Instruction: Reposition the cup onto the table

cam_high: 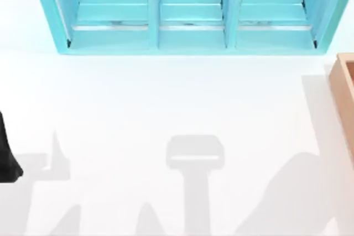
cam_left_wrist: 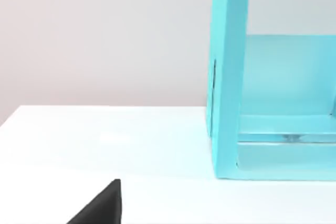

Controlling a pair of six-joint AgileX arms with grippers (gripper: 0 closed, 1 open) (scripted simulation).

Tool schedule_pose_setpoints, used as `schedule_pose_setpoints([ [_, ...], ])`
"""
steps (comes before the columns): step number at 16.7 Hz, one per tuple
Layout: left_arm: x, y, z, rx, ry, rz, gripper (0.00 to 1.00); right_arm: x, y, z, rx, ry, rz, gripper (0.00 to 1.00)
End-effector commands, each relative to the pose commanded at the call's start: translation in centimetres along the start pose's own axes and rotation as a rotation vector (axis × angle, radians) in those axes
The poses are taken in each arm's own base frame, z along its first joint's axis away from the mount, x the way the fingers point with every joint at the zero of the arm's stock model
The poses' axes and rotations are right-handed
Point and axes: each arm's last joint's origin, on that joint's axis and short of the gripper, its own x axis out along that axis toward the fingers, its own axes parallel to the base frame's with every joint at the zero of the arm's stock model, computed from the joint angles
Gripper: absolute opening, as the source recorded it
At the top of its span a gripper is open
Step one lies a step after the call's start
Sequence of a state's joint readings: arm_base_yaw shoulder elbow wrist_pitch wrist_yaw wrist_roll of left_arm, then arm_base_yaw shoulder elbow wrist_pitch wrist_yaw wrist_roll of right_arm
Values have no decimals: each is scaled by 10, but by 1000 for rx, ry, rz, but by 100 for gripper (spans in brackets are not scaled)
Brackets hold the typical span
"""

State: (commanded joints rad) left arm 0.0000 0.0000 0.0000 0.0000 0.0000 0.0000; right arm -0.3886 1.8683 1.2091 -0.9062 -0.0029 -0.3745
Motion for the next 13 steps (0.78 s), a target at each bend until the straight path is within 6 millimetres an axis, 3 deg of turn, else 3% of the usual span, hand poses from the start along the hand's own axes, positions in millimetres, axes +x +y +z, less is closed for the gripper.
schedule_pose_setpoints([
  [5, 0, 0, 0, 0, 0, 0, 100, 4, 0, -1, 1, 3, 1, 100],
  [13, 0, 0, 0, 0, 0, 0, 100, 4, 0, -1, 1, 3, 1, 40],
])
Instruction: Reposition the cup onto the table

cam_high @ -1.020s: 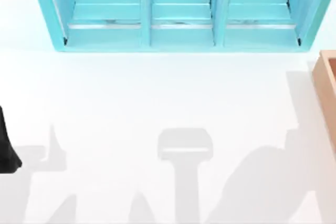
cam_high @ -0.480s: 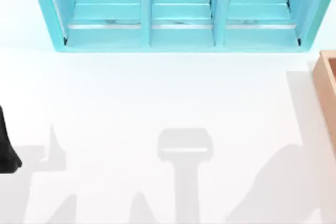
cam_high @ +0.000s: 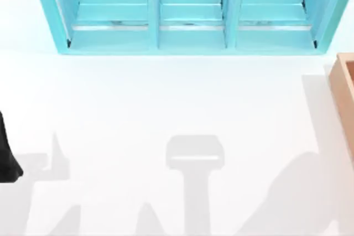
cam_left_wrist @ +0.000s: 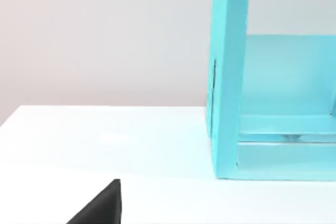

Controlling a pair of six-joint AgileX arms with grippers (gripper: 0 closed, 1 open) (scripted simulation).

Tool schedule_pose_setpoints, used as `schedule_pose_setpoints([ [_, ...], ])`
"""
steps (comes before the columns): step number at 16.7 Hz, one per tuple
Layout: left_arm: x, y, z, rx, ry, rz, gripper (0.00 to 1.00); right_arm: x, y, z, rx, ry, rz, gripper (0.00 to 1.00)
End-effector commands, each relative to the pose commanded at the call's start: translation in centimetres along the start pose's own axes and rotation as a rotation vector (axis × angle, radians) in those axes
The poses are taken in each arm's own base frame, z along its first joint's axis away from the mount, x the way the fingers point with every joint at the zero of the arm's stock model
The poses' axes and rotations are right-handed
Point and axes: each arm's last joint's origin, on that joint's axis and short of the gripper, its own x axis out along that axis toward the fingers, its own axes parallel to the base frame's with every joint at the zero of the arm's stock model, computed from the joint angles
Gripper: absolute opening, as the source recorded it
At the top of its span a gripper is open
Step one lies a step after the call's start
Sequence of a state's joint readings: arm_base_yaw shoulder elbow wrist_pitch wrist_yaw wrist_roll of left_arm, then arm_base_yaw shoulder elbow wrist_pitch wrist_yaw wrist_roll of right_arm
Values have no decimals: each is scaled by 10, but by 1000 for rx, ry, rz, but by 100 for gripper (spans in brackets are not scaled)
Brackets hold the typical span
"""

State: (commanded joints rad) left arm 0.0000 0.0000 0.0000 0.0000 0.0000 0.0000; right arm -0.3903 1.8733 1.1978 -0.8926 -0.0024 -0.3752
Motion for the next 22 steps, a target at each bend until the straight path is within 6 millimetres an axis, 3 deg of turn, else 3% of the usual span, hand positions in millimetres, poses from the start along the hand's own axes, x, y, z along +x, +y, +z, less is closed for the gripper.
schedule_pose_setpoints([
  [5, 0, 0, 0, 0, 0, 0, 100, 0, 0, 0, 0, 0, 0, 2],
  [6, 0, 0, 0, 0, 0, 0, 100, 0, 0, 0, 0, 0, 0, 0],
  [16, 0, 0, 0, 0, 0, 0, 100, -6, 5, 2, -2, -5, -3, 0],
  [22, 0, 0, 0, 0, 0, 0, 100, -59, 67, 6, 6, 51, 10, 0],
])
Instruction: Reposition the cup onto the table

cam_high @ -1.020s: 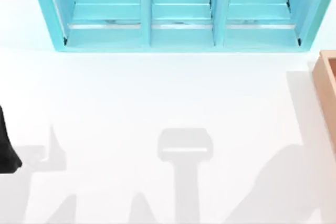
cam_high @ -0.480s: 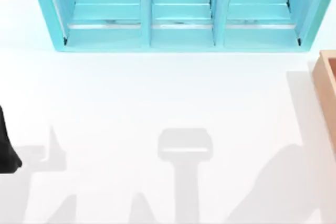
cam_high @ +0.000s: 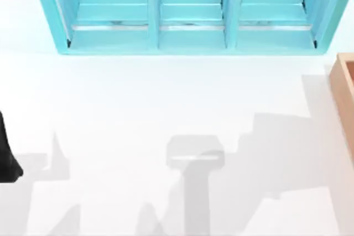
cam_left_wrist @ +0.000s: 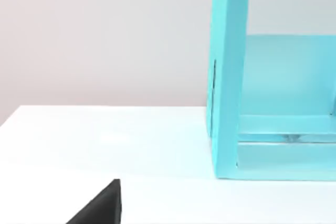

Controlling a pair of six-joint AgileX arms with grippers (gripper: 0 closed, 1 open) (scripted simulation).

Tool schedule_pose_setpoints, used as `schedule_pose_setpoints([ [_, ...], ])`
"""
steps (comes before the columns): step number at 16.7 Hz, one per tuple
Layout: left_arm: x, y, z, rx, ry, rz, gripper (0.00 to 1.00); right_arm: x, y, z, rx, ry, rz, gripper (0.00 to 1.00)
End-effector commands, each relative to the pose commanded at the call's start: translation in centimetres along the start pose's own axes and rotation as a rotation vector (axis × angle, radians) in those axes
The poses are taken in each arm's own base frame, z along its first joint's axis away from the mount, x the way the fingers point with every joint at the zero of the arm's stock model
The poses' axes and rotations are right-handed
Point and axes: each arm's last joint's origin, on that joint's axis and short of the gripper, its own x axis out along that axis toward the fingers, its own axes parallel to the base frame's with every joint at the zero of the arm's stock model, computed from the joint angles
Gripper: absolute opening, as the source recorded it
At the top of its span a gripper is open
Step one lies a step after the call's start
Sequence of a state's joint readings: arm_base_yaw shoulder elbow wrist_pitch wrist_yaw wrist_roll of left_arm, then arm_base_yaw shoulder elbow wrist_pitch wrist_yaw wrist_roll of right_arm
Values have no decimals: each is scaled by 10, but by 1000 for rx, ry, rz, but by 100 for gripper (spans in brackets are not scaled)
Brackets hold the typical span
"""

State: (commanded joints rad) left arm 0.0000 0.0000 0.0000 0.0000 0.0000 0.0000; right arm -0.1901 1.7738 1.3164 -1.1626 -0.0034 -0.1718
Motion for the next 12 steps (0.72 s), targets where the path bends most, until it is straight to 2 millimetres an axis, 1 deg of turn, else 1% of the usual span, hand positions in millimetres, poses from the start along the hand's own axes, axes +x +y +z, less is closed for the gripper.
schedule_pose_setpoints([
  [2, 0, 0, 0, 0, 0, 0, 100, -23, 22, -4, 0, -16, -5, 0],
  [3, 0, 0, 0, 0, 0, 0, 100, -34, 29, -6, -2, -37, -8, 0],
  [4, 0, 0, 0, 0, 0, 0, 100, -40, 33, -8, -5, -50, -10, 0],
  [9, 0, 0, 0, 0, 0, 0, 100, -39, 33, -7, -1, -48, -8, 0],
  [11, 0, 0, 0, 0, 0, 0, 100, -39, 44, -5, -1, -47, -6, 0],
  [12, 0, 0, 0, 0, 0, 0, 100, -38, 55, -4, -1, -47, -4, 0],
])
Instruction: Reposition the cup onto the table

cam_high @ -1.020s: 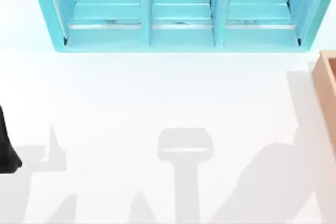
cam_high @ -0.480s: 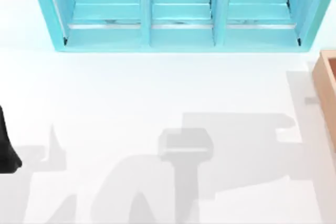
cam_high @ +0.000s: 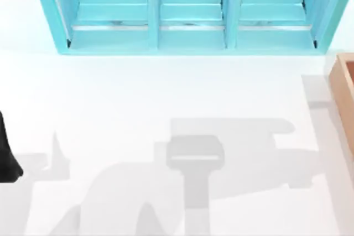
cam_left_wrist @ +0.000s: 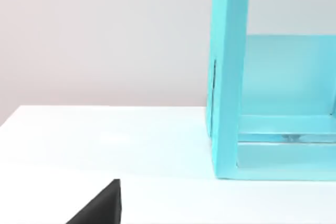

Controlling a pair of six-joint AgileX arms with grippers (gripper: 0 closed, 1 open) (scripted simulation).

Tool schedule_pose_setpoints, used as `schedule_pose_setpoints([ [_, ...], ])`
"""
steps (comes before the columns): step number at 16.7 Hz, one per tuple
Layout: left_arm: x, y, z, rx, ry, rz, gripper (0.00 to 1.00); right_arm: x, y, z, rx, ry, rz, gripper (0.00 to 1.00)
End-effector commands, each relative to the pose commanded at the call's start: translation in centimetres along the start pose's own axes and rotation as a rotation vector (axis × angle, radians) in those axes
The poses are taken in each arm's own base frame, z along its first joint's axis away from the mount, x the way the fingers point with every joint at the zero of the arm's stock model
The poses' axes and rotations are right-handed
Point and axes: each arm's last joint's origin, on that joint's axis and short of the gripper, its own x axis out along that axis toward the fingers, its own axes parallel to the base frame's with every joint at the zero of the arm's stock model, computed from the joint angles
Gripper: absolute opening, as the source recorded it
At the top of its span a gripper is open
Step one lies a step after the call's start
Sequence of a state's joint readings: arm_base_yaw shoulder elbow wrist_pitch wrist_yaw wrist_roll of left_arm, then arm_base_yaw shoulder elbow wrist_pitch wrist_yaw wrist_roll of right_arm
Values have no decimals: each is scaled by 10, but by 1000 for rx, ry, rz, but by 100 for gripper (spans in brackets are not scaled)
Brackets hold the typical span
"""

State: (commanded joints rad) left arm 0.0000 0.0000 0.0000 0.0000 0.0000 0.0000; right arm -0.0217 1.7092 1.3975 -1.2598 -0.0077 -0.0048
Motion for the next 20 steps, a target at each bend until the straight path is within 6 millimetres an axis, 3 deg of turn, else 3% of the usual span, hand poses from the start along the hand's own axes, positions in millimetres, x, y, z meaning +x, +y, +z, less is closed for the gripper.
schedule_pose_setpoints([
  [4, 0, 0, 0, 0, 0, 0, 100, 1, 67, -6, 2, -8, 12, 0],
  [7, 0, 0, 0, 0, 0, 0, 100, 3, 126, -25, -3, -10, 24, 0],
  [9, 0, 0, 0, 0, 0, 0, 100, 3, 153, -39, -4, -19, 35, 0],
  [12, 0, 0, 0, 0, 0, 0, 100, 1, 169, -51, -5, -33, 51, 0],
  [17, 0, 0, 0, 0, 0, 0, 100, 2, 169, -50, 0, -29, 51, 0],
  [20, 0, 0, 0, 0, 0, 0, 100, 20, 172, -49, 1, -32, 52, 0],
])
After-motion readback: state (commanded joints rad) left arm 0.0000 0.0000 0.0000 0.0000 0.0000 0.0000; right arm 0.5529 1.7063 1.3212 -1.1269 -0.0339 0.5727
